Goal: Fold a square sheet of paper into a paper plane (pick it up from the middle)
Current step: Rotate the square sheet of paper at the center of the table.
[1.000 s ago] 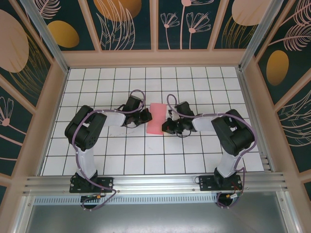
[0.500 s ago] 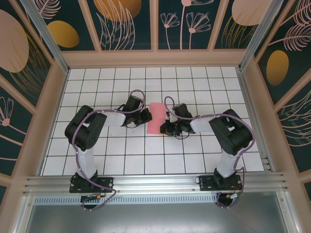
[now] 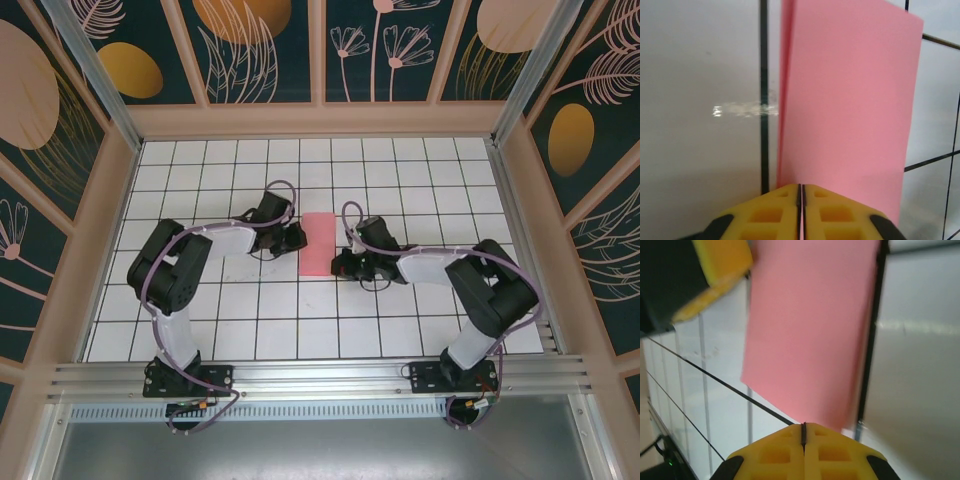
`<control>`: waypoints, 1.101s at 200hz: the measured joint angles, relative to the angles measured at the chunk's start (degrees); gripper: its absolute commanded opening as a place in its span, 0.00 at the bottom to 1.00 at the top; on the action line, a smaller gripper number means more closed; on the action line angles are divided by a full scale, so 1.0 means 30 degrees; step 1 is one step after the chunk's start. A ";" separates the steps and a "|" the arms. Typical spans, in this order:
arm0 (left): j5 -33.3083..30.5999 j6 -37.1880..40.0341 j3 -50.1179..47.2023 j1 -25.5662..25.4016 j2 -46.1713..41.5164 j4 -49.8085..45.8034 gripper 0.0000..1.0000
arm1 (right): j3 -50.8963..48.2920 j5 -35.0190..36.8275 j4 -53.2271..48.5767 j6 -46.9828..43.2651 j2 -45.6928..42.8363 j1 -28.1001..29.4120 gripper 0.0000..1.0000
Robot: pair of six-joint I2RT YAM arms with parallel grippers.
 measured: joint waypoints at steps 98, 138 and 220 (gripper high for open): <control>-0.3497 0.0073 -0.0918 0.0226 -0.6426 -0.1661 0.35 | 0.9763 0.4583 -0.3861 -0.1275 0.5668 -0.0335 0.00; -0.2878 0.0022 -0.2652 0.0226 -0.6717 -0.1362 0.35 | 1.2786 0.5238 -0.6178 -0.1814 0.9114 -0.0678 0.00; -0.0678 -0.0517 -0.3621 0.0182 -0.6834 0.0364 0.33 | 1.3398 0.6703 -0.7985 -0.1056 0.9092 -0.1370 0.00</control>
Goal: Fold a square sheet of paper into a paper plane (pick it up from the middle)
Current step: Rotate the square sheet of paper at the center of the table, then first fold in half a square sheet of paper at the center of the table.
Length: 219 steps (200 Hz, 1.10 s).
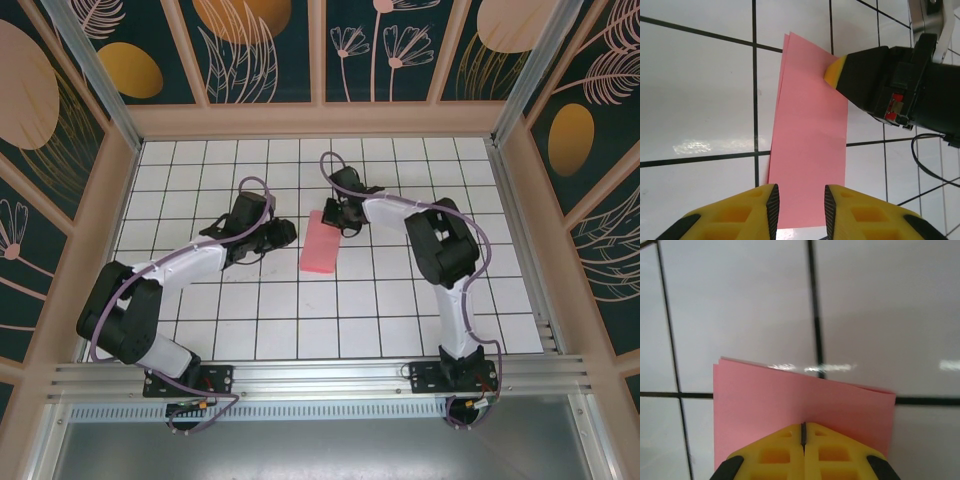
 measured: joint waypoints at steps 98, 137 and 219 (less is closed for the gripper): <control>0.1195 -0.3169 -0.3300 -0.2521 -0.1115 0.3220 0.23 | -1.0302 0.0736 0.2965 0.8735 -0.7198 0.1144 0.00; 0.1188 -0.3825 -0.3140 -0.3745 0.0240 0.4022 0.14 | -1.1562 0.0080 0.4801 1.0229 -0.7723 0.1581 0.00; 0.0291 -0.3927 -0.2790 -0.3767 0.2637 0.3672 0.08 | -1.3070 -0.1756 0.7271 0.6018 -1.0426 0.1348 0.00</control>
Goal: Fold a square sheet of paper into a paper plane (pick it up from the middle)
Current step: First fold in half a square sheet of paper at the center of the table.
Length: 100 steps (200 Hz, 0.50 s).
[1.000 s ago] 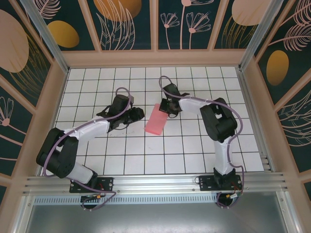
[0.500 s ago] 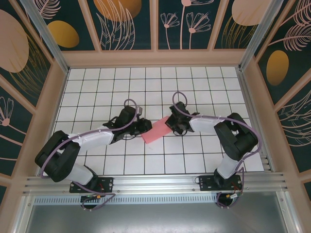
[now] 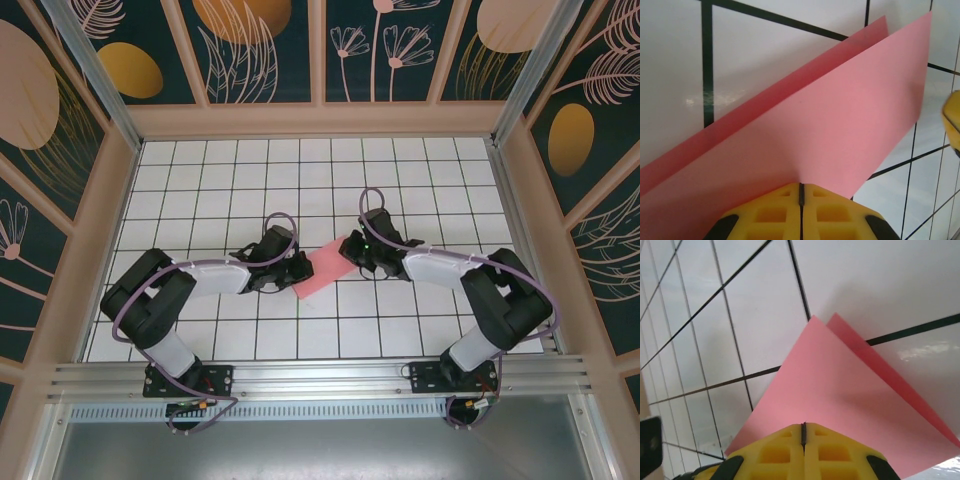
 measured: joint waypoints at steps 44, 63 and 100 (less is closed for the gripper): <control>0.0066 0.0007 0.0007 0.0000 0.0022 -0.0066 0.07 | -0.2120 -0.3249 0.1763 -0.2273 -0.0015 0.0058 0.00; 0.0459 0.0007 0.0007 -0.0022 0.0022 0.0073 0.06 | -0.2980 -0.4313 0.2390 -0.2608 -0.0015 0.0109 0.00; 0.1027 -0.0044 0.0007 -0.0415 -0.0204 0.0342 0.04 | -0.3293 -0.5457 0.3439 -0.2900 0.0211 0.0401 0.00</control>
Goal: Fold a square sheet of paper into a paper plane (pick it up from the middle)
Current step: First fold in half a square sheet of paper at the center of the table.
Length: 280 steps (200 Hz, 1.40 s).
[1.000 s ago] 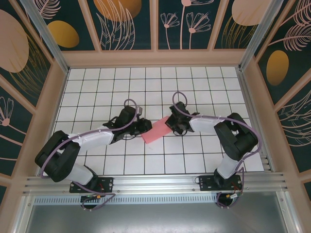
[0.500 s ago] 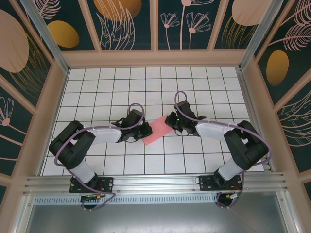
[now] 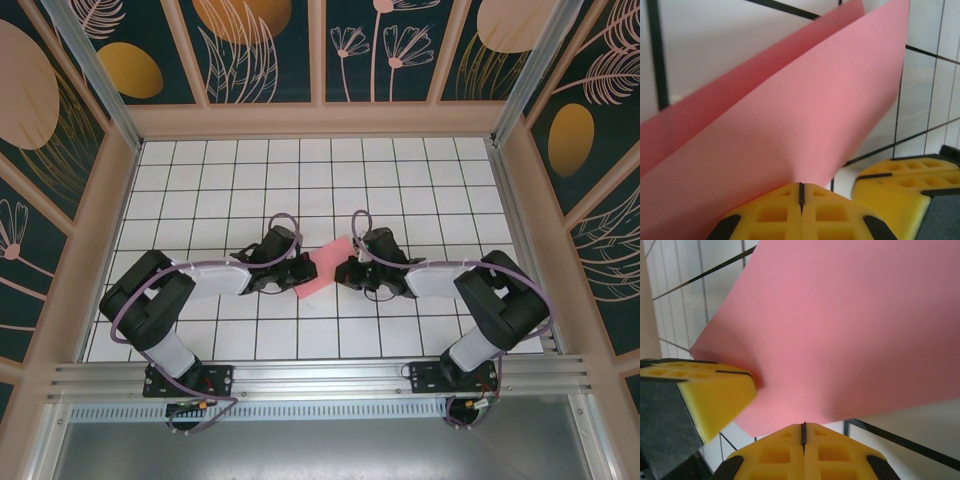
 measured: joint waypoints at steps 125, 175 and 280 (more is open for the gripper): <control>0.0299 -0.0321 0.0000 -0.0947 0.0794 -0.0095 0.00 | 0.0532 0.0051 0.0831 0.0007 0.1967 0.0284 0.00; 0.0066 -0.0321 0.0087 -0.0962 0.1093 -0.0444 0.00 | 0.1035 0.0102 0.0838 0.0007 0.2178 0.0284 0.00; -0.0117 -0.0532 0.0262 -0.0962 0.1195 -0.0787 0.00 | 0.1712 0.0532 0.0095 -0.0940 0.2776 -0.0124 0.00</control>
